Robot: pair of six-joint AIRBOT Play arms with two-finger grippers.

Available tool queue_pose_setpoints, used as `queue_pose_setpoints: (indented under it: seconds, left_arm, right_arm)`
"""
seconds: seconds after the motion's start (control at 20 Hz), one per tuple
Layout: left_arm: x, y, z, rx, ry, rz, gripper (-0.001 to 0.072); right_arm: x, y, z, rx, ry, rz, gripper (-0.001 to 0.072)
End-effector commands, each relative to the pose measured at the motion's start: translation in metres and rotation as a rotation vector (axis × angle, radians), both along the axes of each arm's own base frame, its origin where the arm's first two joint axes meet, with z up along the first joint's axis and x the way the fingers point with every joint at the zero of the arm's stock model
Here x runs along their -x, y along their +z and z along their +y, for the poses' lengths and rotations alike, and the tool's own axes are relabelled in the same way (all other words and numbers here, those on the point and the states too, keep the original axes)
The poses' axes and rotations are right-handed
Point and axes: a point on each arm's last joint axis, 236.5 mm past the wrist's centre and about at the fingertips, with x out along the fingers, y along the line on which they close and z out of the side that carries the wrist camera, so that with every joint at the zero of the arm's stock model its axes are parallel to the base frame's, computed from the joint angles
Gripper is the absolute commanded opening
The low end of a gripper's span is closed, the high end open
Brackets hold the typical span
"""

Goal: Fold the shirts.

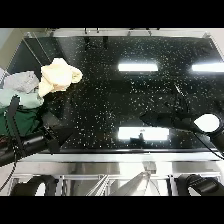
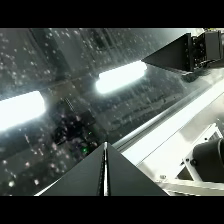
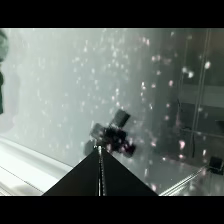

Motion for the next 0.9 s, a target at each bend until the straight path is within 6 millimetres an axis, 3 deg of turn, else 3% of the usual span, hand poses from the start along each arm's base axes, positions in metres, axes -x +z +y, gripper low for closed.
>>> queue_pose_setpoints:
  seconds: [0.0, 0.2, 0.5, 0.6, 0.7, 0.8, 0.85]
  left_arm:
    - [-0.002, 0.001, 0.001, 0.003, 0.008, -0.006, 0.0021]
    - [-0.015, 0.008, 0.006, 0.02, 0.064, -0.037, 0.0021]
    - [-0.03, 0.014, 0.015, 0.084, 0.183, 0.02, 0.0001]
    - [-0.044, 0.017, 0.031, 0.028, 0.261, 0.061, 0.0001]
    - [-0.067, 0.022, 0.058, -0.121, 0.322, 0.072, 0.0037]
    - [-0.096, 0.035, 0.087, -0.295, 0.349, 0.038, 0.0577]
    - [-0.119, 0.041, 0.107, -0.389, 0.382, 0.02, 0.0718]
  right_arm:
    - [0.0, -0.001, 0.0, 0.0, 0.0, 0.002, 0.0017]
    - [0.0, 0.002, 0.003, -0.023, -0.006, 0.009, 0.0016]
    - [0.0, -0.011, 0.003, 0.011, 0.03, 0.014, 0.0017]
    - [-0.011, -0.005, -0.006, 0.058, 0.058, -0.055, 0.0017]
    - [-0.032, 0.009, -0.032, 0.104, 0.014, -0.1, 0.0054]
    - [-0.053, 0.024, -0.061, 0.115, -0.066, -0.126, 0.0529]
    - [-0.063, 0.028, -0.077, 0.118, -0.118, -0.138, 0.054]
